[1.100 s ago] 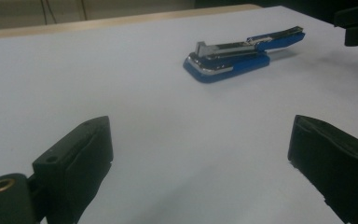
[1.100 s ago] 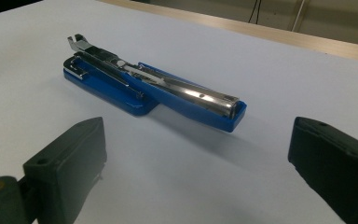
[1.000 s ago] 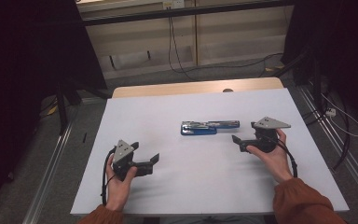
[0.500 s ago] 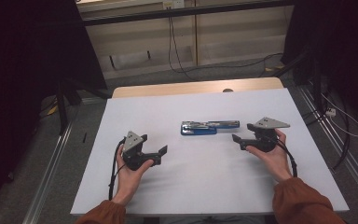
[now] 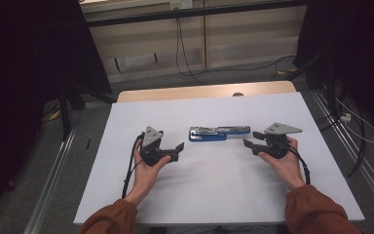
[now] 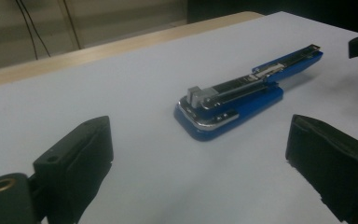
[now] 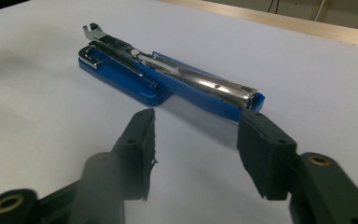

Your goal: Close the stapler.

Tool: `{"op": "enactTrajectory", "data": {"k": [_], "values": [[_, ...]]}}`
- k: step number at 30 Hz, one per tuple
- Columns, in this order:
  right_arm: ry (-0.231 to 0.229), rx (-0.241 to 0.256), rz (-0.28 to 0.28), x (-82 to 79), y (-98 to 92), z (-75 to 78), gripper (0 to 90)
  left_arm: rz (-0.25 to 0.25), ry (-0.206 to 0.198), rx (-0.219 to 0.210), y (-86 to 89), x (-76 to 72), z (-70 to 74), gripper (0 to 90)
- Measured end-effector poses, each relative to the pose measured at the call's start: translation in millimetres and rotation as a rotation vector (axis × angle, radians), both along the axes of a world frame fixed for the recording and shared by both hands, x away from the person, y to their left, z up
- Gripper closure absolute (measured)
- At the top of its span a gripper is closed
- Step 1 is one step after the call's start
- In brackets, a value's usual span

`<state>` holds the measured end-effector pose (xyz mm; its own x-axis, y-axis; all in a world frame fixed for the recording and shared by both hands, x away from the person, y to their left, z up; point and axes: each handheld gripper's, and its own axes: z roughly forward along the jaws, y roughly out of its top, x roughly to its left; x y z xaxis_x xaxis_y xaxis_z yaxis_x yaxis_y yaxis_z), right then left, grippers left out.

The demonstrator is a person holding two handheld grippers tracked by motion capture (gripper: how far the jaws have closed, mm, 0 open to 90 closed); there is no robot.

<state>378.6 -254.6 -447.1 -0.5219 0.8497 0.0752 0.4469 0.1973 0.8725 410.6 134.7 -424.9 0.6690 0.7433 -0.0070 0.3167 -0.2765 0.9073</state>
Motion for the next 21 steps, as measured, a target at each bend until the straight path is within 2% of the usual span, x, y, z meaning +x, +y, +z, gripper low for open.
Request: {"op": "enactTrajectory", "data": {"k": [2, 6, 8, 9, 11, 13, 15, 18, 20, 21], "values": [[-0.001, -0.004, 0.002, 0.5, 0.2, 1.1, 52.0, 0.003, 0.017, 0.004, -1.4, 6.2, -1.8, 7.2], [0.003, -0.001, 0.007, 2.1, -0.5, 0.2, 61.2, 0.003, 0.008, 0.016, -7.1, 14.6, -2.5, 6.7], [-0.002, -0.03, 0.005, 2.2, -0.4, -0.3, 74.4, 0.007, 0.004, 0.003, -11.7, 18.2, -2.8, 6.7], [-0.003, -0.029, -0.001, 2.2, -0.8, -0.1, 75.1, 0.002, 0.012, 0.015, -14.7, 20.2, -2.6, 6.4], [-0.003, -0.012, -0.006, 3.1, -1.2, 0.1, 79.7, -0.02, -0.005, 0.033, -19.8, 23.4, -2.2, 4.8], [-0.006, -0.012, -0.008, 3.5, -2.1, -0.1, 84.3, -0.039, -0.006, 0.016, -25.1, 27.0, -2.5, 3.8], [-0.001, -0.012, -0.002, 3.8, -2.9, -0.7, 88.9, -0.052, 0.001, 0.018, -31.0, 31.2, -3.2, 3.8], [0.016, -0.017, 0.018, 3.8, -2.3, -1.7, 90.0, -0.051, -0.006, 0.017, -37.4, 37.3, -3.6, 3.9], [0.026, -0.027, 0.03, 3.8, -1.0, -3.0, 90.0, -0.058, 0.022, 0.005, -39.6, 43.3, -4.8, 4.0], [0.031, -0.027, 0.037, 4.0, -0.1, -3.4, 90.0, -0.052, 0.024, 0.001, -40.5, 45.7, -6.2, 4.0]]}}
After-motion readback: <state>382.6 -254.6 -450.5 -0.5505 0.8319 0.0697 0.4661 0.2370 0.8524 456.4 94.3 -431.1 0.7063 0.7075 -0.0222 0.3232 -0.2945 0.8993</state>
